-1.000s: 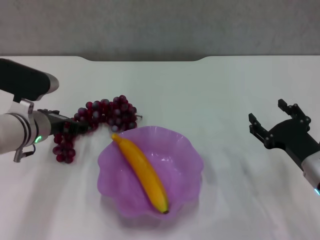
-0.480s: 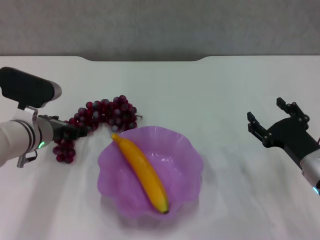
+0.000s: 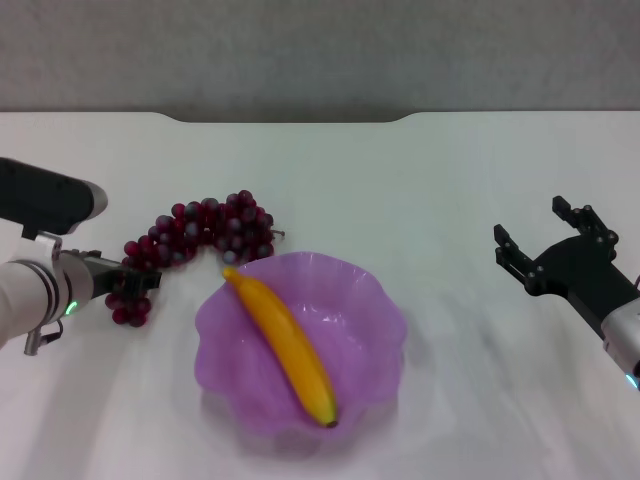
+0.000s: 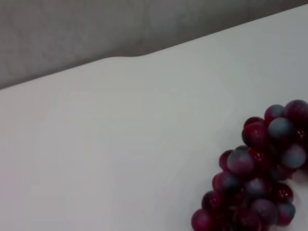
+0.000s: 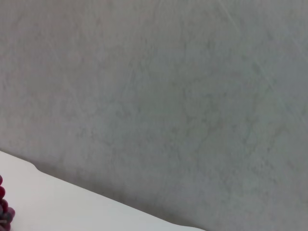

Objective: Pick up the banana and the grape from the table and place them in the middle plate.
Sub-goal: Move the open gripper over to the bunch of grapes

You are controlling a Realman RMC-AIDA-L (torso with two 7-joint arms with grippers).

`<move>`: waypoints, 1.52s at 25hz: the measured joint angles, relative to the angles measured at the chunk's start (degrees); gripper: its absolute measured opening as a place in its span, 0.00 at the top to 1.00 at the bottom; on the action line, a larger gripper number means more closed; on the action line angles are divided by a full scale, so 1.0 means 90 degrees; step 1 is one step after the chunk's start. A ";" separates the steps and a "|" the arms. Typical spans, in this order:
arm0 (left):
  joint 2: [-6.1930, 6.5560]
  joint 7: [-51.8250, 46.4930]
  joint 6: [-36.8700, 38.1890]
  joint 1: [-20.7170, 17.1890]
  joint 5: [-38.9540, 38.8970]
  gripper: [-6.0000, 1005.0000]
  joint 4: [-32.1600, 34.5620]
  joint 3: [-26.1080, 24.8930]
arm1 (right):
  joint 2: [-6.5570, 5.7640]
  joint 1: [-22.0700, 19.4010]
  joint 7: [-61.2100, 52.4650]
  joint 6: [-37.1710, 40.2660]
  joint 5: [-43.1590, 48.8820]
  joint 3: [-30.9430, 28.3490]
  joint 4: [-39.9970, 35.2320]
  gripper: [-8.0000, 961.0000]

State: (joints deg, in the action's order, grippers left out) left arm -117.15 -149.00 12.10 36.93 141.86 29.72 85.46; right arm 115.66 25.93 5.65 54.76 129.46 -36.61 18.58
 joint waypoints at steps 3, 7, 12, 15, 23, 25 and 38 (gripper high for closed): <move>0.0000 0.0003 0.0001 -0.0029 -0.0198 0.14 -0.0008 0.0002 | 0.0000 0.0000 -0.0024 0.0000 0.0000 0.0009 -0.0012 0.14; 0.0001 0.0023 0.0050 -0.0035 -0.0304 0.14 -0.0031 0.0014 | 0.0000 0.0000 -0.0032 0.0000 0.0000 0.0014 -0.0014 0.14; 0.0003 0.0018 0.0061 -0.0032 -0.0550 0.14 -0.0161 0.0016 | 0.0000 0.0000 -0.0051 0.0000 0.0000 0.0012 -0.0014 0.15; 0.0008 0.0031 0.0046 -0.0035 -0.0610 0.15 -0.0165 0.0017 | 0.0000 0.0000 -0.0056 0.0000 0.0000 0.0004 -0.0014 0.15; 0.0000 0.0035 0.0003 -0.0033 -0.0618 0.15 -0.0178 0.0016 | 0.0000 0.0000 -0.0060 0.0000 0.0000 0.0014 -0.0014 0.15; -0.0003 0.0034 -0.0003 -0.0020 -0.0645 0.15 -0.0179 0.0016 | 0.0000 0.0003 -0.0061 0.0000 0.0000 0.0014 -0.0014 0.15; -0.0001 0.0048 -0.0019 0.0011 -0.0885 0.35 -0.0186 0.0023 | 0.0000 0.0047 -0.0062 0.0007 0.0000 0.0025 -0.0014 0.15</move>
State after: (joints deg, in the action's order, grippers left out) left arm -117.16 -148.57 11.92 37.03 133.89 28.05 85.66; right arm 115.66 26.35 5.09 54.82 129.46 -36.38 18.45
